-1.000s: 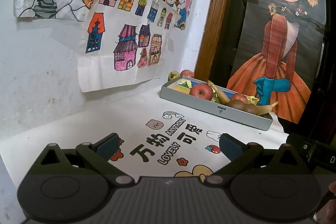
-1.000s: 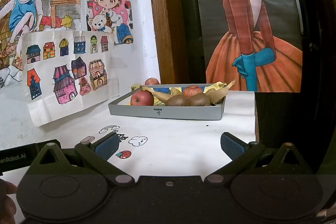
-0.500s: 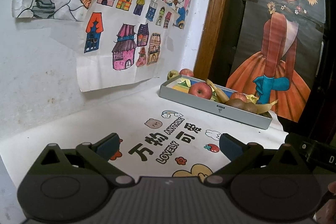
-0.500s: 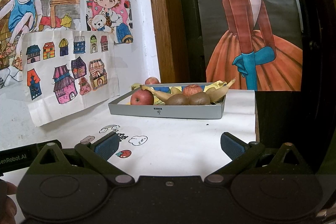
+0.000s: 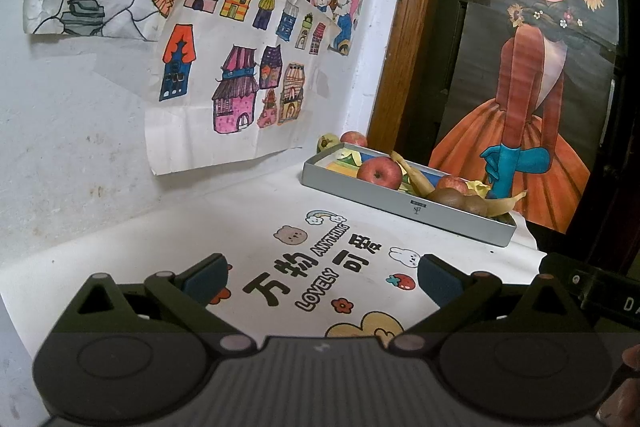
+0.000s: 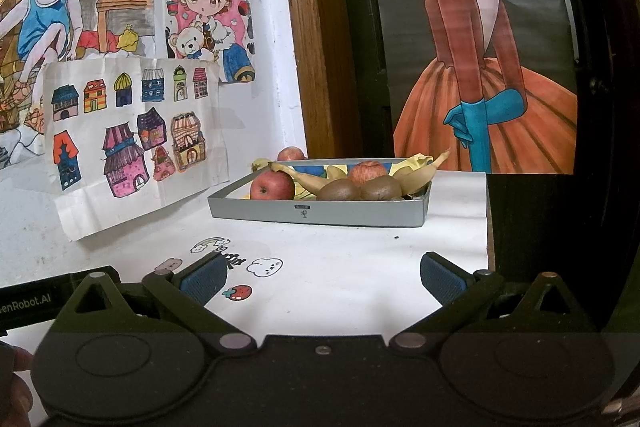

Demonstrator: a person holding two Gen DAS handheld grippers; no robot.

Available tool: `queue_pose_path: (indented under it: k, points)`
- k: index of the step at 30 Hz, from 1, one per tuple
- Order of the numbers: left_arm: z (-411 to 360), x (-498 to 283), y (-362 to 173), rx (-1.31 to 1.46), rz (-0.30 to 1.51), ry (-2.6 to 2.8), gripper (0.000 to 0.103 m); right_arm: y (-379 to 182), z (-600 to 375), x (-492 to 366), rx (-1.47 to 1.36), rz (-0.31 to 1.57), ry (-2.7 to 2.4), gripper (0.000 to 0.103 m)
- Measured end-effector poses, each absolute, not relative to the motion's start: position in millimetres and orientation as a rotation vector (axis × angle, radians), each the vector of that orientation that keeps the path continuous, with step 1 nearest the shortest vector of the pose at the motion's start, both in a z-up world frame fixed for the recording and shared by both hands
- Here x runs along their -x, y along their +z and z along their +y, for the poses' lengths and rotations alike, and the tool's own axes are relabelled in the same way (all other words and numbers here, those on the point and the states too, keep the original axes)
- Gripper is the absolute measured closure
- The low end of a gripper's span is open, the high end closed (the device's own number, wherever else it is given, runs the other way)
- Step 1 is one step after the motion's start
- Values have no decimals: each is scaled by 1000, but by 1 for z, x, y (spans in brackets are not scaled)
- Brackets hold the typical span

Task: Organize fruits

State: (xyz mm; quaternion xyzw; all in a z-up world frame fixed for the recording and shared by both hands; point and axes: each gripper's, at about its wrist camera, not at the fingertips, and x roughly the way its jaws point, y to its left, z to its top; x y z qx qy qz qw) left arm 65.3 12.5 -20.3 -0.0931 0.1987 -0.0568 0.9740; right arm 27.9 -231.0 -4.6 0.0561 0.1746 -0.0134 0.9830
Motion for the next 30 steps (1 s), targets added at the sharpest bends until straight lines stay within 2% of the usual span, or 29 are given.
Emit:
queue_pose_path:
  k: [30]
  points:
    - [16,-66,-20,208,416,-108,0,-11,-223,-25,-117,366,-21,1]
